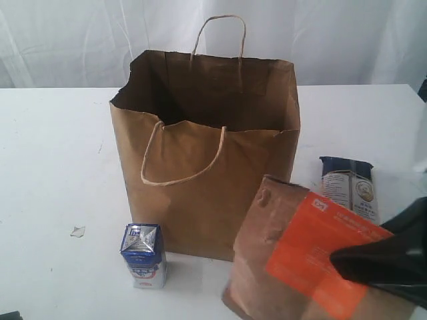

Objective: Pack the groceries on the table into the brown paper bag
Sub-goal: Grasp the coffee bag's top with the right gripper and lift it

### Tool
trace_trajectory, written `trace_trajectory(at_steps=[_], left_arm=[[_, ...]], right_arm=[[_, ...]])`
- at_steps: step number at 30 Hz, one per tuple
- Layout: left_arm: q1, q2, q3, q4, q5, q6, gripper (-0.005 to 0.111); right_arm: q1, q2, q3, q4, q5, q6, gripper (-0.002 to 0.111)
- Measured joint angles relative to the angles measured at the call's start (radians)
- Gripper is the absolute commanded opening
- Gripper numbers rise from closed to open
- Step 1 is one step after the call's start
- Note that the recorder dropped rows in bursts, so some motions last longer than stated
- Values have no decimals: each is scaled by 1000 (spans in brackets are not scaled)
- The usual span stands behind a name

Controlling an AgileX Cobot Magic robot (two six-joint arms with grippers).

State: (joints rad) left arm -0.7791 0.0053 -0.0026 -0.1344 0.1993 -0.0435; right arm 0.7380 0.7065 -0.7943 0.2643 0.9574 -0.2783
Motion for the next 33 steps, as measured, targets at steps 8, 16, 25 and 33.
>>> trace_trajectory(at_steps=[8,16,25,33], left_arm=[[0,0,0,0,0,0,0],[0,0,0,0,0,0,0],[0,0,0,0,0,0,0],[0,0,0,0,0,0,0]], right_arm=[[0,-132,-33,-26,-37,16,0],[0,-138,-71,-143,-140,18,0],[0,-118,-180,-212,-303,-6,0],[0,-31,-305,-218,-408,-73,0]])
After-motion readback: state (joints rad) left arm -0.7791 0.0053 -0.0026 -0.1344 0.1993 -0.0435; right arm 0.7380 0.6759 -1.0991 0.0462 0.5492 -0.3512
